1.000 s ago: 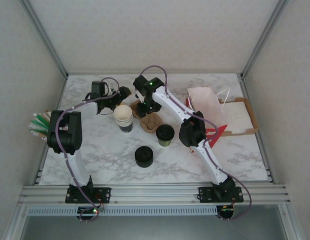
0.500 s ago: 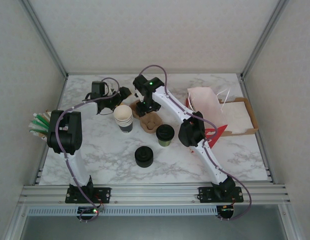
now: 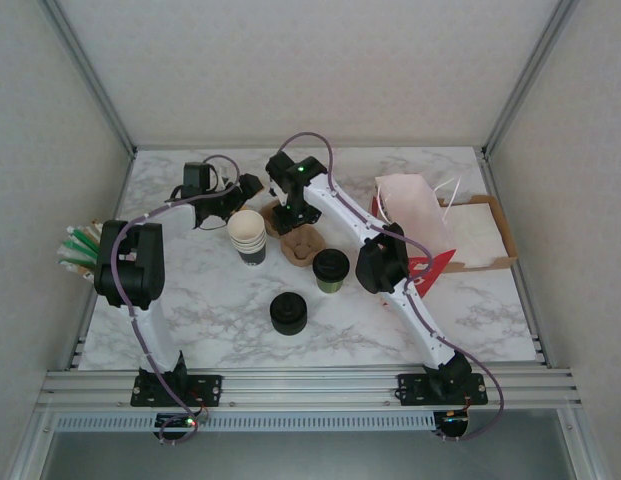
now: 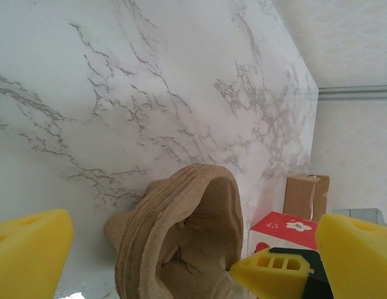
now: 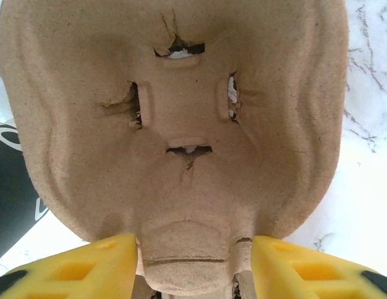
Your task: Pack the takeout coffee
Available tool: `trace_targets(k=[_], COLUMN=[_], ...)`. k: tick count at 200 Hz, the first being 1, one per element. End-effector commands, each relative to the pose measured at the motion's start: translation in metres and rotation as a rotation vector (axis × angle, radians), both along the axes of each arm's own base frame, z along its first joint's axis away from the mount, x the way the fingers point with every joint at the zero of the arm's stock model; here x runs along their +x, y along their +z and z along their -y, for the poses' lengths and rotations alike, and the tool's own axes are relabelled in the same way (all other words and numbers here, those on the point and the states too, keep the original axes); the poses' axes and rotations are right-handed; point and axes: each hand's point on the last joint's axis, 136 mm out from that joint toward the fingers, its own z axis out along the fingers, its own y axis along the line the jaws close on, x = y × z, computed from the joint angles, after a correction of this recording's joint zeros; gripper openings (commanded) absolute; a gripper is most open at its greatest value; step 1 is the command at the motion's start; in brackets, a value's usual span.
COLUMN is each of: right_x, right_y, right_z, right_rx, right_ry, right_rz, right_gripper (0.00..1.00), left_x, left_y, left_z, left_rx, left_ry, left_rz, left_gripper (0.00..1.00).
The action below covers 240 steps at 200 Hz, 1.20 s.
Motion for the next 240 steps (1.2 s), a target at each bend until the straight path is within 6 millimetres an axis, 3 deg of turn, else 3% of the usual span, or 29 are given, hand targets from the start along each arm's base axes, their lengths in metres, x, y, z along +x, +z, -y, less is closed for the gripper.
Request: trace_targets(k=[1, 107, 170, 183, 240], right_x=[0.002, 0.003, 0.005, -0.004, -0.001], right_y=[-0.006, -0.009, -0.007, -0.007, 0.015], right_z=[-0.001, 0.002, 0.004, -0.005, -0.003], right_rx=[-0.016, -0.035, -0.042, -0.049, -0.028], right_ry=[0.006, 0.004, -0.004, 0.019, 0.001], right_rz=[0.009, 0.011, 0.022, 0.026, 0.065], right_gripper=[0.50, 0.50, 0.43, 0.40, 0.32], left_x=[-0.001, -0.002, -0.003, -0.003, -0.004], left_y=[0.014, 0.015, 0.016, 0.016, 0.019], left_z=[-0.004, -0.005, -0.006, -0.006, -0.004], left_rx=[0.001, 0.002, -0.001, -0.002, -0.016], left_ry=[-0.010, -0.010, -0.011, -0.012, -0.019], left_rz=[0.035, 0.038, 0.041, 0.041, 0.053], left_gripper=[1.00, 1.00, 1.00, 1.00, 1.00])
